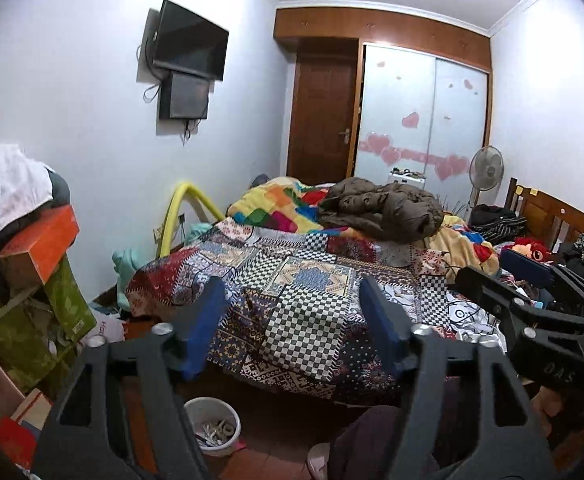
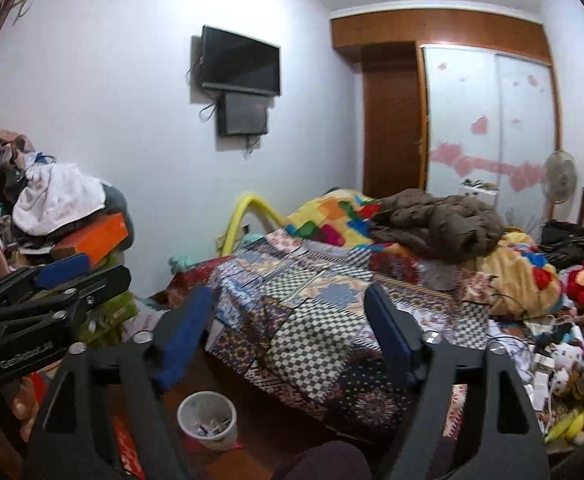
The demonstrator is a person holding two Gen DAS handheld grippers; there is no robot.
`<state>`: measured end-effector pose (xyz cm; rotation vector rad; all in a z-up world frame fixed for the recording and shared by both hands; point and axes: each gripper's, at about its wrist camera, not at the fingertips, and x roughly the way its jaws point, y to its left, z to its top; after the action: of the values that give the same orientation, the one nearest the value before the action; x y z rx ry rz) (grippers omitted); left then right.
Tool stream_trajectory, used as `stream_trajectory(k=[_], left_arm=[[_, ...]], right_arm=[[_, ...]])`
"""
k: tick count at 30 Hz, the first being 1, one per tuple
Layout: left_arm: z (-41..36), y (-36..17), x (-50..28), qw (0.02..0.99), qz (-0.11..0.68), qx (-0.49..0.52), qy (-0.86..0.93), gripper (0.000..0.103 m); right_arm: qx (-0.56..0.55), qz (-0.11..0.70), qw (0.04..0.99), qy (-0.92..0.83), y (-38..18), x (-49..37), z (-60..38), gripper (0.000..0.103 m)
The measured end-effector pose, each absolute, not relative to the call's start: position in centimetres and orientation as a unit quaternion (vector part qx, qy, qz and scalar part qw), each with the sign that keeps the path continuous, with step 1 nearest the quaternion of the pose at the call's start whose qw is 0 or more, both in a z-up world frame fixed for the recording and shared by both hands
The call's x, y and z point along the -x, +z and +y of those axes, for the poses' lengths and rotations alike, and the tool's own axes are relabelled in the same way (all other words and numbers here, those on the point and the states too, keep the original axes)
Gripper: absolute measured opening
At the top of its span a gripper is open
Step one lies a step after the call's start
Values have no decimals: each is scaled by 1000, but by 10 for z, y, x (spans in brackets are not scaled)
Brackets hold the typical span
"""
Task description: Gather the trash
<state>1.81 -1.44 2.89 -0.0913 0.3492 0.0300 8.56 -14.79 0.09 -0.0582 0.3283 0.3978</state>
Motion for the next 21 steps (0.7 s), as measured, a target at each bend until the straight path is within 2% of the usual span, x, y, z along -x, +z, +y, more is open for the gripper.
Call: stream_trajectory(k=[1, 2, 3, 4, 6, 21], left_arm=[[-16, 29, -14, 984, 171, 40, 17, 87], [-16, 28, -11, 985, 168, 36, 20, 92], [-17, 28, -7, 986, 164, 32, 25, 96], [-19, 28, 0, 986, 159, 28, 29, 97], [-19, 27, 6, 987, 156, 24, 26, 97], [-18, 13, 14, 986, 164, 25, 8, 99]], right_arm=[[31, 158, 969, 190, 1, -82, -148, 81], [33, 156, 970, 184, 1, -78, -149, 82], [31, 157, 971, 179, 1, -76, -150, 89], [26, 159, 971, 176, 1, -72, -153, 97], [11, 159, 973, 167, 0, -68, -157, 102], [-26, 165, 981, 101, -2, -50, -174, 103]])
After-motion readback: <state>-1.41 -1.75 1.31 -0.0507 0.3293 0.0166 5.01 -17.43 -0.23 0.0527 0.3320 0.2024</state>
